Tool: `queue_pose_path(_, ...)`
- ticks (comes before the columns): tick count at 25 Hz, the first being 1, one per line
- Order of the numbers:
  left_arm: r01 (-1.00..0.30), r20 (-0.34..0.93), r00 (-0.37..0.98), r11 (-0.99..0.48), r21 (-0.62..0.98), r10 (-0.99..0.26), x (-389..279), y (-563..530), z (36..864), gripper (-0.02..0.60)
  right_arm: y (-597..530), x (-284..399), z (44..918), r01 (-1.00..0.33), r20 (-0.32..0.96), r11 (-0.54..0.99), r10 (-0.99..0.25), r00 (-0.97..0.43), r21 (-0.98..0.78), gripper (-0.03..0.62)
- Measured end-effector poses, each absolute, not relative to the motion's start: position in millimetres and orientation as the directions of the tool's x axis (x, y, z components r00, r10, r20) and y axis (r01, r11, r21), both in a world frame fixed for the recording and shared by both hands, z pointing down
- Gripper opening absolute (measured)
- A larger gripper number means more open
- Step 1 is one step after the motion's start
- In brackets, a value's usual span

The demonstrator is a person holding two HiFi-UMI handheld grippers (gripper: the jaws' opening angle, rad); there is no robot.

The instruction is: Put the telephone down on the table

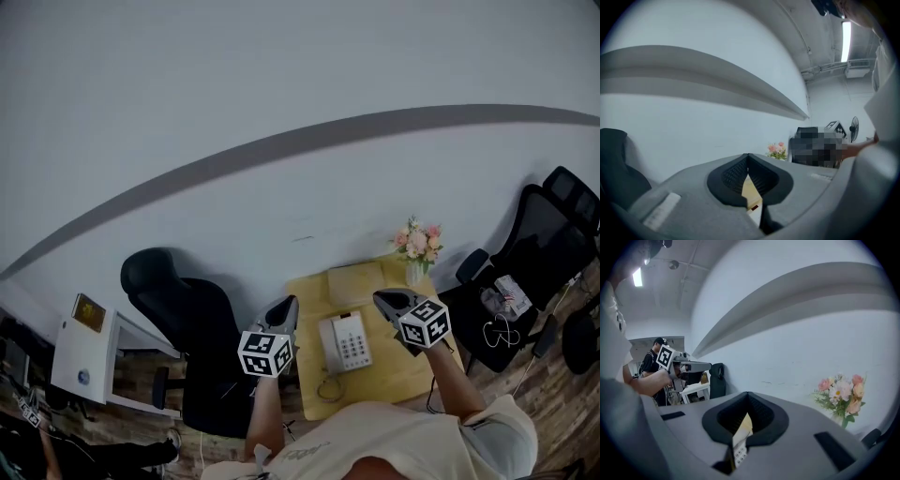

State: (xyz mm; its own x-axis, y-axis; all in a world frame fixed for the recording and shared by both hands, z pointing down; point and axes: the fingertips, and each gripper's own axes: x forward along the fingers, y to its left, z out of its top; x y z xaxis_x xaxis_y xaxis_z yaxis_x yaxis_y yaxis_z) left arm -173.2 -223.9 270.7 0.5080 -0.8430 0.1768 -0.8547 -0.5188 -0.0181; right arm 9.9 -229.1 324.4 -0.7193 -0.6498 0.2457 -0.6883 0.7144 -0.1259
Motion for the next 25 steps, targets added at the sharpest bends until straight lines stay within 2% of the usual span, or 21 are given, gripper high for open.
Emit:
queue_pose_path(11, -0.895, 0.151, 0.44, -0.446, -0.001, -0.885, -200.4, -229.7, 270.9, 0.018, -228.0, -2.9, 300.4, -0.673, 0.206, 0.736, -0.649, -0.732, -0.072, 0.002)
queue_pose_path(18, -0.885, 0.177, 0.458, -0.466, -0.002, -0.871, -191.2, -234.1, 285.4, 0.018, -232.9, -5.1, 298.3, -0.683, 0.169, 0.724, -0.664, -0.728, -0.099, 0.002)
queue_pose_path(25, -0.882, 0.121, 0.469, -0.472, 0.004, -0.875, -188.2, -230.9, 269.2, 0.018, -237.9, 1.3, 276.0, -0.71, 0.124, 0.701, -0.7, -0.703, -0.069, 0.002)
